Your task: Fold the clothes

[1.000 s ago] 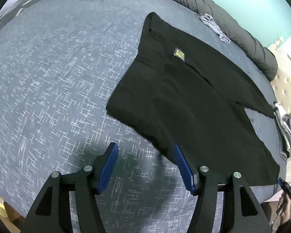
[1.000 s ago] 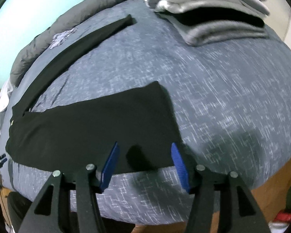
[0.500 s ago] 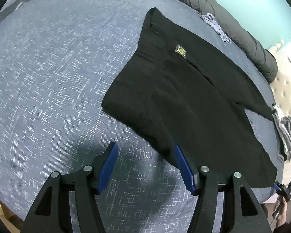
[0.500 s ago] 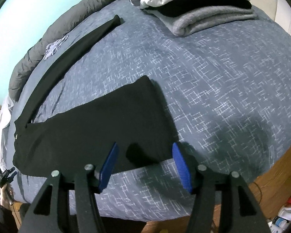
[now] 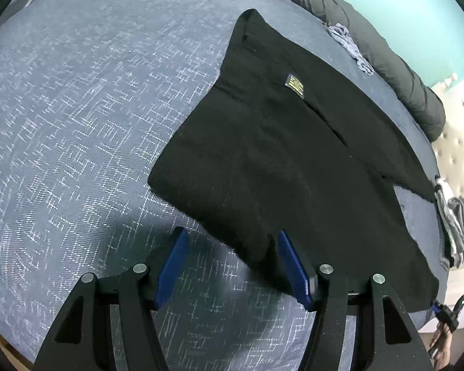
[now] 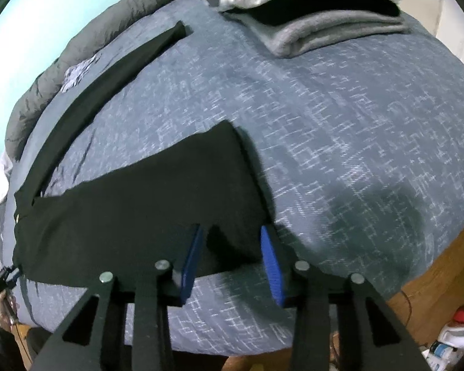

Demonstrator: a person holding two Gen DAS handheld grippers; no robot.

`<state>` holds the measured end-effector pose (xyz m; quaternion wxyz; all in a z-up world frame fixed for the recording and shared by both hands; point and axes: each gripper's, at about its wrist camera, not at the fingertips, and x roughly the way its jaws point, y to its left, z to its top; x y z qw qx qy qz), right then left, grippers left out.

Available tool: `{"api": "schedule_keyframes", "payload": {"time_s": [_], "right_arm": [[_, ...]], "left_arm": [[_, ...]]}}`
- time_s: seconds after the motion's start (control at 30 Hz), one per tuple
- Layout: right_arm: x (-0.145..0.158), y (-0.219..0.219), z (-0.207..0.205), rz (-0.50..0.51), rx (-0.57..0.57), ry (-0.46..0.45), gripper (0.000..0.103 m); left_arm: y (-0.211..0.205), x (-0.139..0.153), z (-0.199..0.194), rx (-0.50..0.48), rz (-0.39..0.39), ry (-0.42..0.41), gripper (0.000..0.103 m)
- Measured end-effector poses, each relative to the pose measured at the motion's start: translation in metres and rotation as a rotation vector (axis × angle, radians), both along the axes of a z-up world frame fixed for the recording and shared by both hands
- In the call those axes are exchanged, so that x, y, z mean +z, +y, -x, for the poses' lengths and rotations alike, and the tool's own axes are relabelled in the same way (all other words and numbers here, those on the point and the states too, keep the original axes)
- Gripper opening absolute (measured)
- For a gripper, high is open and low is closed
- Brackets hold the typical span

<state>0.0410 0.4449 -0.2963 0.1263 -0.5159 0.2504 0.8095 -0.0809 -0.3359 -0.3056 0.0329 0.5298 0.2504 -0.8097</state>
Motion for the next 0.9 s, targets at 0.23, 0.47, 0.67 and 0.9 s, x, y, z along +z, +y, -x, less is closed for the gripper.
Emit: {"api": "schedule_keyframes", "payload": {"time_s": [0.23, 0.47, 0.67, 0.9], "right_arm": [[-0.001, 0.008, -0.014, 0.011, -0.086, -0.018, 0.046], [-0.010, -0.004, -0.001, -0.009, -0.085, -0.040, 0.046], [-0.001, -0.005, 0.001, -0.018, -0.089, -0.007, 0.017], [0.014, -0.008, 0.013, -0.028, -0.038, 0.034, 0.008]], "left_arm": [[-0.001, 0.003, 0.002, -0.014, 0.023, 0.001, 0.064], [-0.002, 0.001, 0.003, -0.006, 0.011, 0.000, 0.064], [-0.008, -0.003, 0.007, 0.019, -0.022, 0.015, 0.062], [-0.014, -0.001, 0.010, 0.019, -0.028, 0.033, 0.026]]}}
